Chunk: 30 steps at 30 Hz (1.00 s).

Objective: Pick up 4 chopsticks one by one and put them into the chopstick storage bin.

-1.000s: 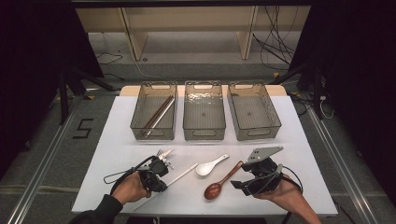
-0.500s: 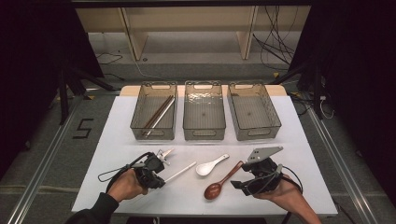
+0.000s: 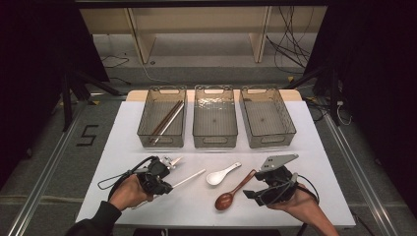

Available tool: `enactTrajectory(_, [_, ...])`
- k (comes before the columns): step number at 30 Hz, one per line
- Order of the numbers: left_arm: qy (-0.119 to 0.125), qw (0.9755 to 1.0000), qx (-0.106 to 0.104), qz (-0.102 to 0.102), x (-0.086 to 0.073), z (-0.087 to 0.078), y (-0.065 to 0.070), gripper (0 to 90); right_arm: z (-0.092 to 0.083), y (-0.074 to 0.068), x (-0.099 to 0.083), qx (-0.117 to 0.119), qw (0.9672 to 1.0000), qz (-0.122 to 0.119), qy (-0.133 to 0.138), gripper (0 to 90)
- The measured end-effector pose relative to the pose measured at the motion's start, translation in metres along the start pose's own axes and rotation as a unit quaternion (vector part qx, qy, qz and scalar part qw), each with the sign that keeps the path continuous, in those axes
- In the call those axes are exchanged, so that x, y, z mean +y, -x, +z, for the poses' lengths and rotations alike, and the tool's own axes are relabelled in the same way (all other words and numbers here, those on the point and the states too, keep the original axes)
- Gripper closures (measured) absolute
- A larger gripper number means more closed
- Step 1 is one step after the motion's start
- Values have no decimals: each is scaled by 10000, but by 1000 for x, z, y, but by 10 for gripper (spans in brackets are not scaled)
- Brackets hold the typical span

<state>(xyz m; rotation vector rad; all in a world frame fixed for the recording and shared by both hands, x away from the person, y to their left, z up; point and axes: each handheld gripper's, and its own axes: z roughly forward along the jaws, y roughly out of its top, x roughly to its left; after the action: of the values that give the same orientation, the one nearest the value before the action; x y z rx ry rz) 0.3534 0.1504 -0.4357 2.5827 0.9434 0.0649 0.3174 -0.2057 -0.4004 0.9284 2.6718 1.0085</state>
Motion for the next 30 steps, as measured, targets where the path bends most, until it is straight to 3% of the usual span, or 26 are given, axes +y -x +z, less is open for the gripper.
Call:
enactTrajectory(16, [171, 9998, 23, -16, 2, -16, -3, 847, 0, 0, 0, 3, 10000, 7, -3, 320])
enactTrajectory(30, [481, 9986, 164, -112, 4, -42, -17, 847, 1, 1, 0, -3, 10000, 13, 9, 320])
